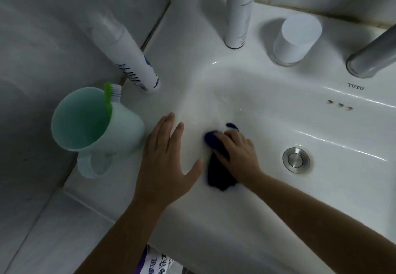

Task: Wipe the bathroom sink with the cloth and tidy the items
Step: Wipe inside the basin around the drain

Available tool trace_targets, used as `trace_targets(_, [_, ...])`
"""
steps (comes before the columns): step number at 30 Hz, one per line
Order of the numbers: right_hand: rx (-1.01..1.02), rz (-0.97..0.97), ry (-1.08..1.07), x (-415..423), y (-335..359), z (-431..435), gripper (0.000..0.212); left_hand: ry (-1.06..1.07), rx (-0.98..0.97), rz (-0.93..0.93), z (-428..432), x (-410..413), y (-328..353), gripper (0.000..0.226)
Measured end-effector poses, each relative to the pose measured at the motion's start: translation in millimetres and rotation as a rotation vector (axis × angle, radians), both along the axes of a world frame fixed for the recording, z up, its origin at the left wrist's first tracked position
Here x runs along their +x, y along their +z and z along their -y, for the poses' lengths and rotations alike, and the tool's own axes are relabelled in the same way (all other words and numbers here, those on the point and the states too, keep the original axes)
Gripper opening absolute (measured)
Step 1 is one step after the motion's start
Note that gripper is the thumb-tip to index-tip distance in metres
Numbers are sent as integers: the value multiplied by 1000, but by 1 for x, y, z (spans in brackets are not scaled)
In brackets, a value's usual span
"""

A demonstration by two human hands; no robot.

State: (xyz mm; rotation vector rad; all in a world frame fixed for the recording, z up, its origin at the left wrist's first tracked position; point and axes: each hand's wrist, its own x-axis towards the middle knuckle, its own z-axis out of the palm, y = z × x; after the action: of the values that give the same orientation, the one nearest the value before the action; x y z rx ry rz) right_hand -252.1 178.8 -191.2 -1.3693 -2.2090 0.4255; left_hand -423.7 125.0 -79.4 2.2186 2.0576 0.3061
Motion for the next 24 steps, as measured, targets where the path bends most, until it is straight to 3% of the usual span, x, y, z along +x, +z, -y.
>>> trace_targets(4, [-130,-202,-576,-20,3,-55,38,16,11,9,1,1,0,71])
trace_targets(6, [-125,-323,-528,-45,9,-31,40,3,26,18,0,1,1,69])
trace_targets(8, [-154,-343,-288,-63,16,11,44,-4,34,17,-1,0,0,68])
trace_targets(11, [-111,-155,-75,-40,15,27,44,7,30,22,-1,1,0,67])
trace_targets(18, [-240,23,-478,82,9,4,41,12,29,31,0,2,3,69])
trace_targets(24, [-254,-57,-461,-25,21,-14,43,6,30,21,0,1,0,69])
